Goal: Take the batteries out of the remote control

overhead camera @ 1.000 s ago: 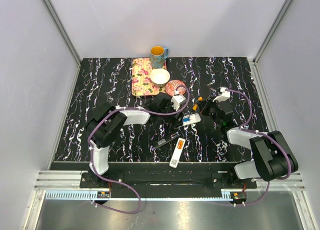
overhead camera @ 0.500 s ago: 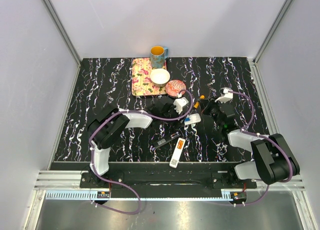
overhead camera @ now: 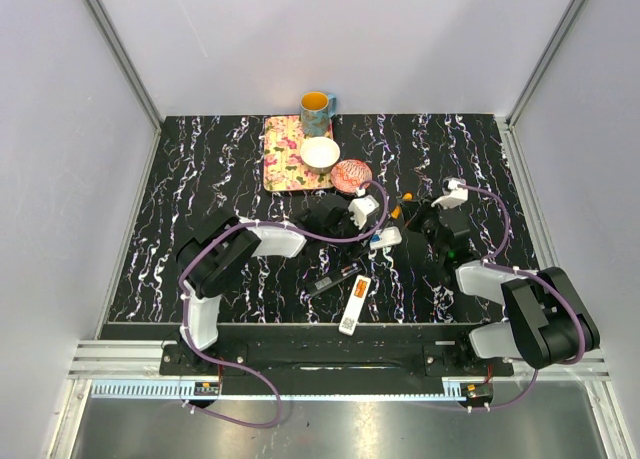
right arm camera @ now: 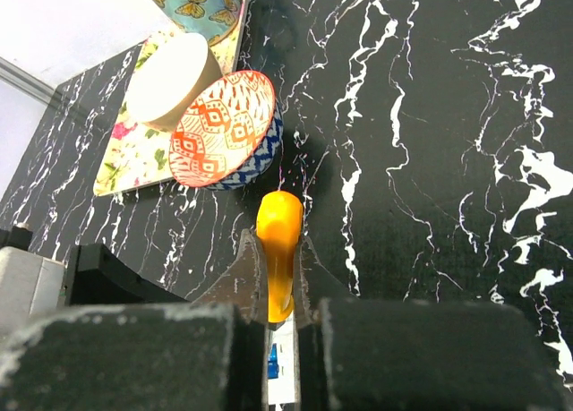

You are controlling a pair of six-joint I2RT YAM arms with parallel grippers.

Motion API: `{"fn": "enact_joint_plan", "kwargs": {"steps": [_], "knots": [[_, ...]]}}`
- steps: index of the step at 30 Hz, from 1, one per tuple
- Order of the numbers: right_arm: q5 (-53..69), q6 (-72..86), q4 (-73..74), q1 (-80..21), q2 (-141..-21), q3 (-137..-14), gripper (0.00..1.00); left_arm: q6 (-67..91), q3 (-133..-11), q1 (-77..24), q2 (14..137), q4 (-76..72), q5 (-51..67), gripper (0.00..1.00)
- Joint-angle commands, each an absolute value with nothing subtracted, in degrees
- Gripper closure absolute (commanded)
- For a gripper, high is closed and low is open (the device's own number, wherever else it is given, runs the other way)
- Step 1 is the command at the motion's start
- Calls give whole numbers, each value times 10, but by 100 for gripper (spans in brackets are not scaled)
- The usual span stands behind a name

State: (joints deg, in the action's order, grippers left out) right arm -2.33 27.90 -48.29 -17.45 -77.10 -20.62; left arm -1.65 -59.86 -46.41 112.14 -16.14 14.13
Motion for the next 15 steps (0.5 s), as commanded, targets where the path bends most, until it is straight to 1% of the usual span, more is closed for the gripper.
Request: {"fn": "enact_joint_plan", "kwargs": {"steps": [1,3,6,9,15], "knots": [[-35,282,-506,-173,-757,-196,100,-11,-593,-468,1142,-143,141,28],[-33,286,-508,-174,-755,-192,100,-10,-591,-468,1137,-145,153,26],[-31,287,-507,-174,-751,-190,100,-8,-593,-468,1136,-134,168,26],[-31,287,-509,-174,-750,-189,100,-5,-592,-472,1136,-133,170,27],[-10,282,-523,-173,-758,-191,100,-2,-584,-477,1141,-130,170,35]]}}
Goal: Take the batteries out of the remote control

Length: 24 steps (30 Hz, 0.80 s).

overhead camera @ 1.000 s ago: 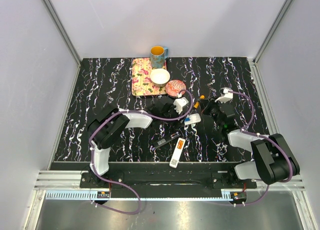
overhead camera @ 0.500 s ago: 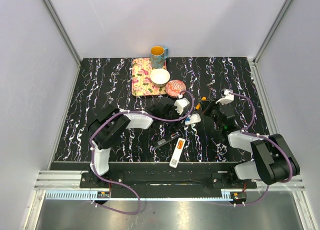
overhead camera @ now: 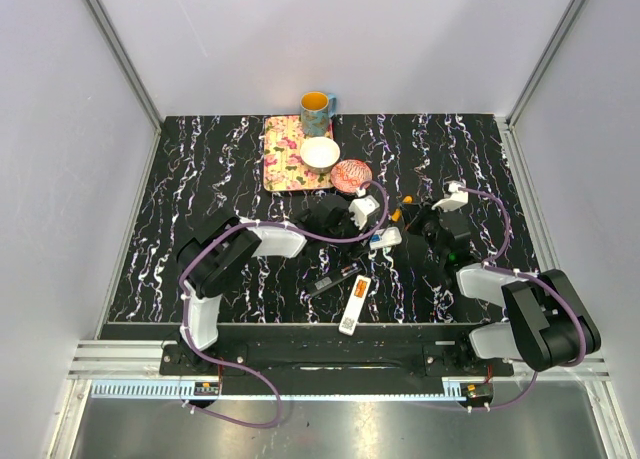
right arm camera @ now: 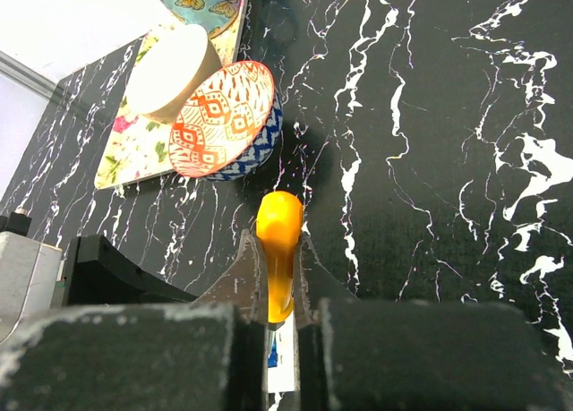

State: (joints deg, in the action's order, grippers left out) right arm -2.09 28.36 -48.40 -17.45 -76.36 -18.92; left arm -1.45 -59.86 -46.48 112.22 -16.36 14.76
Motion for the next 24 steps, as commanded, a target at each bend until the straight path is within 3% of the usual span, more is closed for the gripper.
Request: {"fn": "enact_joint_plan", "kwargs": {"steps": [1,19,24], "knots": [[-10,282,-521,-173,-759,-191,100,-2,-584,-477,1142,-129,170,36],[12,265,-541,-174,-768,-189,100,27,-570,-496,1119,-113,142,56],[17,258,-552,-174,-780,-188,100,27,-577,-500,1124,-106,138,57]]}}
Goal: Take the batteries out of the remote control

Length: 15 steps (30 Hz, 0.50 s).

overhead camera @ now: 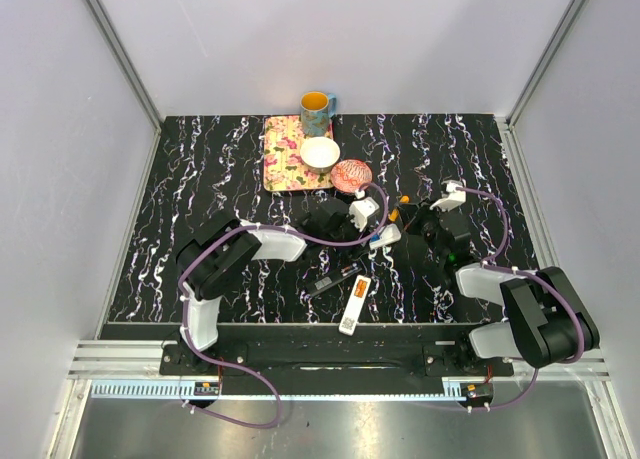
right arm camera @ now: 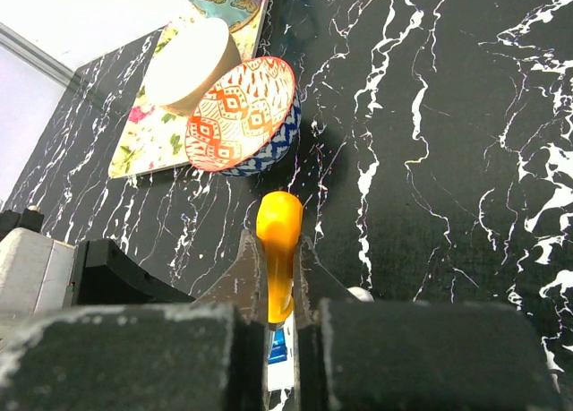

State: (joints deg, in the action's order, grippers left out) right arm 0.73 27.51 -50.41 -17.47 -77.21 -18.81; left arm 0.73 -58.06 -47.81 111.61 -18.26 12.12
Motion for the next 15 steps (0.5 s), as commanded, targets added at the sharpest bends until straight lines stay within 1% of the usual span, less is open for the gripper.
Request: {"fn": "enact_joint_plan", "kwargs": {"steps": [1,15], "knots": [[18,258,-551,-174,-780,-189,100,27,-578,-499,1127,-105,140,57],[11,228,-506,-174,-810,-205,100,27,-584,-501,1136,-104,143,60]]}}
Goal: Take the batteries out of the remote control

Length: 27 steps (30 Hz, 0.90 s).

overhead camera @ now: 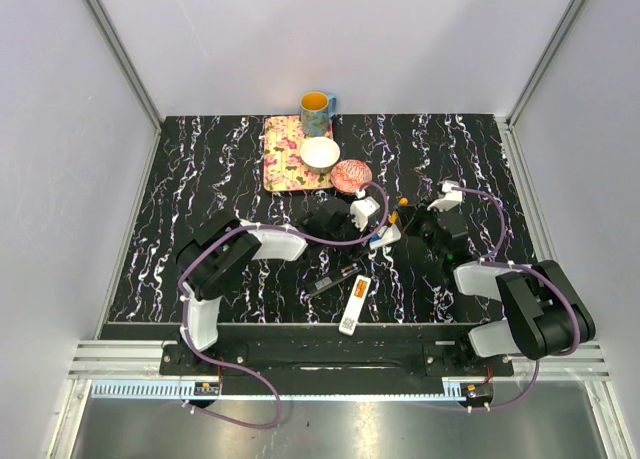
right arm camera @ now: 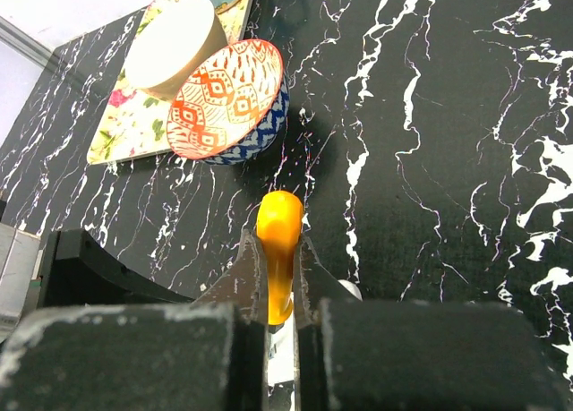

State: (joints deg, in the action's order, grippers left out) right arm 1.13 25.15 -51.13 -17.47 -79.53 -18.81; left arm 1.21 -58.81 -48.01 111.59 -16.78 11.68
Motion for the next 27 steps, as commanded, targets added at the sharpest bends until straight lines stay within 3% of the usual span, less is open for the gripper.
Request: {"fn": "enact_joint_plan", "kwargs": {"steps": [1,27], "knots": [[8,226,-505,-174,-812,-206,100,26,-584,-500,1136,-104,143,60],[25,239,-542,-174,-867,-214,100,18,-591,-500,1150,-99,142,61]]}}
